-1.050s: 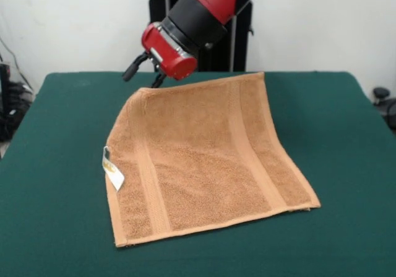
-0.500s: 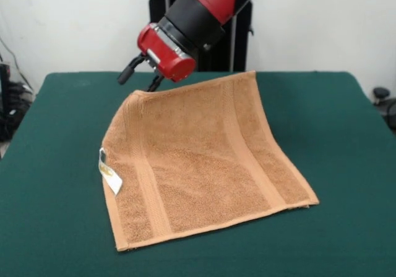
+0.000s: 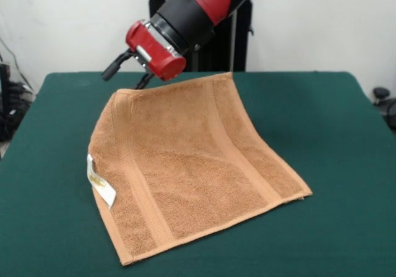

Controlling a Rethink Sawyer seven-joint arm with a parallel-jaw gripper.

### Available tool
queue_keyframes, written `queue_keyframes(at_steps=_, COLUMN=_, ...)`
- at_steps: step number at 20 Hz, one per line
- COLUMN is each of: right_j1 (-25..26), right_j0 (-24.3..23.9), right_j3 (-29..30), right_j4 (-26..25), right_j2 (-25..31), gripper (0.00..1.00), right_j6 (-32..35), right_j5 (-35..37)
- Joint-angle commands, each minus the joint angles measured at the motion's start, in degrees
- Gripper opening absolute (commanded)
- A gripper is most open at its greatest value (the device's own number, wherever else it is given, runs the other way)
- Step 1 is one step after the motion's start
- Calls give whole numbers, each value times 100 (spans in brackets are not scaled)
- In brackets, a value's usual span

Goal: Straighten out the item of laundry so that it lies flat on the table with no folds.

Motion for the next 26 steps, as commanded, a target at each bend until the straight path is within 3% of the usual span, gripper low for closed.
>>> queue_keyframes(at_steps=1, right_j1=328, right_j0=96, right_j3=-405, right_j4=7, right_j2=53, gripper=100, right_j6=71, right_j5=-466)
queue_keyframes(at_steps=4, right_j1=52, right_j0=-36, right_j3=-222, right_j4=-290, right_j2=411, gripper=100, right_j6=-22, right_j5=-401)
queue_keyframes(at_steps=5, right_j1=-462, right_j0=-442, right_j3=-162, right_j4=-754, right_j2=1069, gripper=100, right_j6=-275, right_j5=-109)
queue_keyframes(at_steps=7, right_j1=-957, right_j0=-919, right_j3=-57, right_j4=-1228, right_j2=1754, gripper=100, right_j6=-512, right_j5=209)
queue_keyframes(at_steps=8, right_j1=-987, right_j0=-923, right_j3=-62, right_j4=-1318, right_j2=1755, gripper=100, right_j6=-514, right_j5=224)
queue_keyframes(at_steps=19, right_j1=-94, right_j0=286, right_j3=36, right_j4=-863, right_j2=-4, gripper=100, right_j6=213, right_j5=-228)
queue_keyframes(at_steps=26, right_j1=770, right_j0=518, right_j3=8, right_j4=-303, right_j2=-543, gripper=100, right_j6=516, right_j5=-808)
